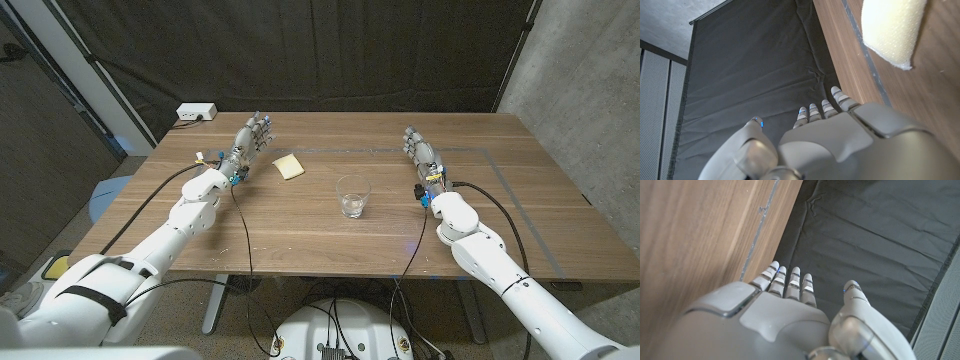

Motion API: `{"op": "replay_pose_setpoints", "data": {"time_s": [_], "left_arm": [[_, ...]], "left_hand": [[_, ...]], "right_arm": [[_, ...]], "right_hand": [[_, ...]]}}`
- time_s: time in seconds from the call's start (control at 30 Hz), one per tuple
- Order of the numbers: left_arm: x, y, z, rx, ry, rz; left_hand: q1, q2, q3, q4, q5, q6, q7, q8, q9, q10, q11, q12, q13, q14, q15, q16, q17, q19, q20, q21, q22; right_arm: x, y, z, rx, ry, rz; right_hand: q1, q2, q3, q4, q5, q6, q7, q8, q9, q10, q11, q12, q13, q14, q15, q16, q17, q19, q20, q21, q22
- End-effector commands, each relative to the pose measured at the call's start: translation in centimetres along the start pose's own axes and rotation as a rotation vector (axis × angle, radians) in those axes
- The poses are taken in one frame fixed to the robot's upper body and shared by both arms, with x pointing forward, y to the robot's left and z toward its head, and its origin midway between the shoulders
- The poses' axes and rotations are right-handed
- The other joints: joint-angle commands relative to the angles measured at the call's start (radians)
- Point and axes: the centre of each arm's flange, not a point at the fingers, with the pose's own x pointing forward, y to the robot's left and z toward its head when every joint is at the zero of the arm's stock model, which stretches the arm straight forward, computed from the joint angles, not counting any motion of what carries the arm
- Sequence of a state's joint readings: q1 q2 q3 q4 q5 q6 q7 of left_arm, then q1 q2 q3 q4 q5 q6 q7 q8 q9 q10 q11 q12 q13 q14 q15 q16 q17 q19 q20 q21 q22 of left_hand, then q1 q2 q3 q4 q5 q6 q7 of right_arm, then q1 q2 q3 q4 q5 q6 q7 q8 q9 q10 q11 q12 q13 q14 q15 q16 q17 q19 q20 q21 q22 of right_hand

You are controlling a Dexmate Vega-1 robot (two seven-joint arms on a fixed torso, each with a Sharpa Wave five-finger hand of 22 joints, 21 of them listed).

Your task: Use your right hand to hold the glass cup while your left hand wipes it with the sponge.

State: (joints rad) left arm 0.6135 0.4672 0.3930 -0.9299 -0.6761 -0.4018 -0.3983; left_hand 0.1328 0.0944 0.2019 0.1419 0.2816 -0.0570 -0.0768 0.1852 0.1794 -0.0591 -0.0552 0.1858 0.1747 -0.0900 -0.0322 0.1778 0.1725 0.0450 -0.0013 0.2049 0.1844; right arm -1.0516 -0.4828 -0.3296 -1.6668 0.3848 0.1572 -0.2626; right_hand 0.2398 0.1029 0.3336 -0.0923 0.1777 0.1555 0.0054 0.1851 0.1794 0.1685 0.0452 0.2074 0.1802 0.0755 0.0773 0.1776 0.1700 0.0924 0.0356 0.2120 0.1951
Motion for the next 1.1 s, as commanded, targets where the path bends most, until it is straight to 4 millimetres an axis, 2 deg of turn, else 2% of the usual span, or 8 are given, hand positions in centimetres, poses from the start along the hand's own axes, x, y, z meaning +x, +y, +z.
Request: {"op": "replay_pose_setpoints", "data": {"time_s": [0.03,0.63,0.9,1.0,1.1], "left_arm": [[0.0,-1.3,0.6,0.048,0.015,-0.014],[0.1,-3.3,1.2,0.067,0.035,-0.031],[0.3,-3.7,1.2,0.065,0.036,-0.041],[0.5,-3.9,1.3,0.068,0.035,-0.045],[0.6,-4.0,1.4,0.069,0.034,-0.052]], "left_hand": [[0.004,-0.009,-0.004,-0.007,0.003,0.004,-0.003,0.007,0.003,0.015,-0.001,0.01,0.004,0.006,-0.025,0.006,0.003,0.005,0.007,0.006,0.002],[0.011,-0.023,-0.012,-0.014,0.002,0.012,0.001,0.01,0.003,0.031,0.008,0.014,0.004,0.019,-0.02,0.008,0.002,0.009,0.014,0.007,0.002],[0.012,-0.023,-0.014,-0.014,0.002,0.014,0.003,0.01,0.003,0.031,0.007,0.014,0.005,0.02,-0.02,0.007,0.002,0.01,0.013,0.007,0.002],[0.012,-0.023,-0.014,-0.014,0.002,0.014,0.003,0.01,0.003,0.031,0.008,0.013,0.005,0.02,-0.02,0.007,0.003,0.011,0.013,0.007,0.002],[0.012,-0.023,-0.015,-0.014,0.002,0.014,0.004,0.01,0.003,0.032,0.008,0.013,0.005,0.019,-0.019,0.006,0.003,0.011,0.013,0.007,0.002]], "right_arm": [[-0.6,-0.8,0.8,-0.056,-0.04,0.028],[-3.0,-0.7,0.0,-0.131,-0.052,0.124],[-3.8,-0.4,0.4,-0.184,-0.065,0.133],[-4.3,-0.1,0.6,-0.211,-0.075,0.139],[-4.8,0.3,0.7,-0.23,-0.084,0.144]], "right_hand": [[0.0,-0.019,-0.008,0.0,-0.003,0.008,0.003,0.004,0.003,0.008,0.006,0.003,0.003,0.002,0.003,0.004,0.005,0.007,-0.005,0.006,0.003],[-0.017,-0.098,-0.051,-0.016,-0.001,-0.032,0.015,-0.004,0.005,-0.021,0.019,-0.006,0.005,-0.004,0.003,0.003,0.006,0.014,0.001,0.005,0.0],[-0.014,-0.112,-0.058,-0.023,0.002,-0.044,0.019,-0.005,0.006,-0.031,0.021,-0.009,0.005,-0.006,0.004,0.002,0.006,0.015,0.003,0.005,-0.001],[-0.009,-0.122,-0.061,-0.028,0.005,-0.048,0.021,-0.003,0.006,-0.033,0.035,-0.008,0.005,-0.006,0.004,0.003,0.005,0.017,0.006,0.005,-0.002],[-0.005,-0.127,-0.063,-0.032,0.006,-0.053,0.027,-0.004,0.007,-0.034,0.034,-0.008,0.006,-0.005,0.005,0.003,0.005,0.019,0.009,0.005,-0.002]]}}
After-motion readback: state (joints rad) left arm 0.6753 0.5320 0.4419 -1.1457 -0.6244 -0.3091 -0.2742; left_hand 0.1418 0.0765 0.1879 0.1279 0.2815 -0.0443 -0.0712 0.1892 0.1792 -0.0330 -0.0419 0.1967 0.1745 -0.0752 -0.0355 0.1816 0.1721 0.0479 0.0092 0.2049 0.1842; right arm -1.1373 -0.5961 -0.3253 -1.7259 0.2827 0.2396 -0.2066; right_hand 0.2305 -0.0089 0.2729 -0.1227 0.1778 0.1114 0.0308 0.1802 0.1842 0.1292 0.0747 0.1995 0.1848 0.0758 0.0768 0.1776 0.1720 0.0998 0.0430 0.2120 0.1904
